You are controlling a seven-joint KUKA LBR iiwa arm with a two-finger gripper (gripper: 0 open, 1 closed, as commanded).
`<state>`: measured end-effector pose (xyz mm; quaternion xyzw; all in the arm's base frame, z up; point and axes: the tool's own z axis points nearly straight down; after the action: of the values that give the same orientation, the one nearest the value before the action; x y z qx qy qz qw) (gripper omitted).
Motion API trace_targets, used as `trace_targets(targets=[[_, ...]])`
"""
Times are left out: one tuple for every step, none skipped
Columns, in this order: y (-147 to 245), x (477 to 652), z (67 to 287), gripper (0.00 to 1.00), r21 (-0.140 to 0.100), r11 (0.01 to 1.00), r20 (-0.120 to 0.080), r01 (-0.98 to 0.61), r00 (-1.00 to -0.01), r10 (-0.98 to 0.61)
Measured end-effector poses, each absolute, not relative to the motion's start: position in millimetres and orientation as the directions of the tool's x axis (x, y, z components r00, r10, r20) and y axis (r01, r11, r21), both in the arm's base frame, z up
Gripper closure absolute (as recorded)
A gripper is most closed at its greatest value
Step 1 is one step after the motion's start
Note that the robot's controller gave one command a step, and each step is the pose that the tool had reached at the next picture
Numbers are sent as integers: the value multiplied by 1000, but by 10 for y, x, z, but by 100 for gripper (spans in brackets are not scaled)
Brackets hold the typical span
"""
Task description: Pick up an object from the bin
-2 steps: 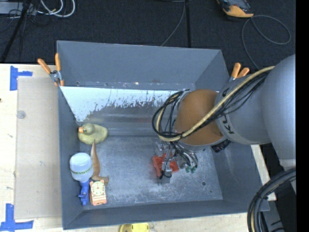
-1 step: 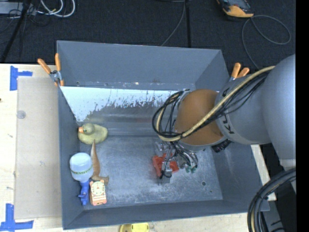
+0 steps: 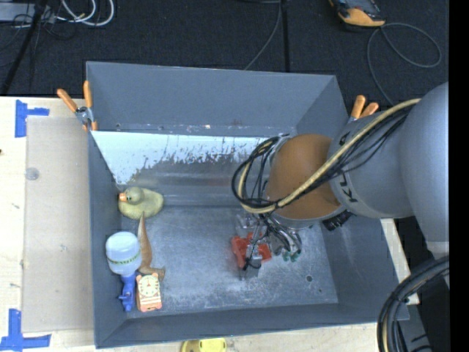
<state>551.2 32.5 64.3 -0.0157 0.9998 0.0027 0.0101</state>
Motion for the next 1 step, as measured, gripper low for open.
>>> trace_targets(targets=[[324, 5507, 742, 100, 5, 999, -20, -32, -999, -32]])
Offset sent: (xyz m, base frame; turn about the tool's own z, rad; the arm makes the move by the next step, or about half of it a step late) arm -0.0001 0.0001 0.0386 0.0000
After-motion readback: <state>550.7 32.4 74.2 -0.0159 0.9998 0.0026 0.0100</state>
